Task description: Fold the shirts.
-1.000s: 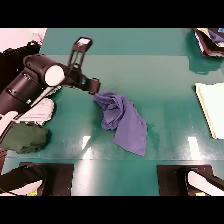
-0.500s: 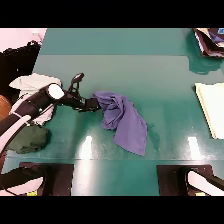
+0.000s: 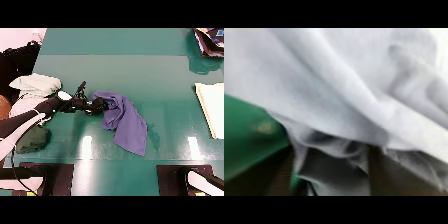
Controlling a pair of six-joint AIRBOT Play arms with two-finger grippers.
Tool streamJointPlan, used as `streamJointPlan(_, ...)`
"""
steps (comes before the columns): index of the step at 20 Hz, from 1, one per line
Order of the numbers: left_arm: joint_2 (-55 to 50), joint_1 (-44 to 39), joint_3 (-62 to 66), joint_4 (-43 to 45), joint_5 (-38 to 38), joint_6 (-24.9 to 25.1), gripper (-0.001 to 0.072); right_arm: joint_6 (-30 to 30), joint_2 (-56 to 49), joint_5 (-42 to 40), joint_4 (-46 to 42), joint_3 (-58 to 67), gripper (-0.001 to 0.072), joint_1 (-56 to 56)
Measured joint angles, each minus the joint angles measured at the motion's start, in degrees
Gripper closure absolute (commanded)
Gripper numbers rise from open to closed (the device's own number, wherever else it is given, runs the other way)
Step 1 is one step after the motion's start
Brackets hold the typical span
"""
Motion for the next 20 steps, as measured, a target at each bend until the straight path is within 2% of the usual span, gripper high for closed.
streamJointPlan(1,-0.3,0.0,0.3,-0.1,0.1,0.3,0.0673,0.0,0.0,0.1,0.0,0.0,0.0697,0.0)
streamJointPlan(5,-0.3,0.3,4.4,-0.7,-2.4,2.5,0.0681,0.0,0.0,2.0,-1.6,-0.2,0.0697,0.0)
streamJointPlan(9,2.5,0.9,11.0,6.8,-5.7,3.2,0.0680,1.8,0.0,7.1,-8.5,-6.1,0.0692,0.7)
streamJointPlan(10,3.5,1.0,12.7,9.9,-6.6,3.1,0.0680,2.2,0.0,8.4,-10.2,-9.2,0.0537,1.1)
streamJointPlan(11,4.3,1.1,14.0,12.7,-7.2,2.9,0.0680,2.6,0.0,9.3,-11.5,-13.3,0.0307,1.8)
streamJointPlan(12,5.1,1.2,15.2,15.3,-7.7,2.5,0.0680,2.8,0.0,10.0,-12.3,-18.1,0.0250,2.6)
streamJointPlan(15,6.2,1.2,17.1,20.1,-9.3,1.6,0.0680,3.1,0.0,7.6,-13.5,-33.6,0.0264,6.3)
streamJointPlan(20,6.8,1.2,18.1,23.1,-10.3,1.1,0.0680,3.2,0.0,-4.7,-10.3,-54.4,0.0265,14.8)
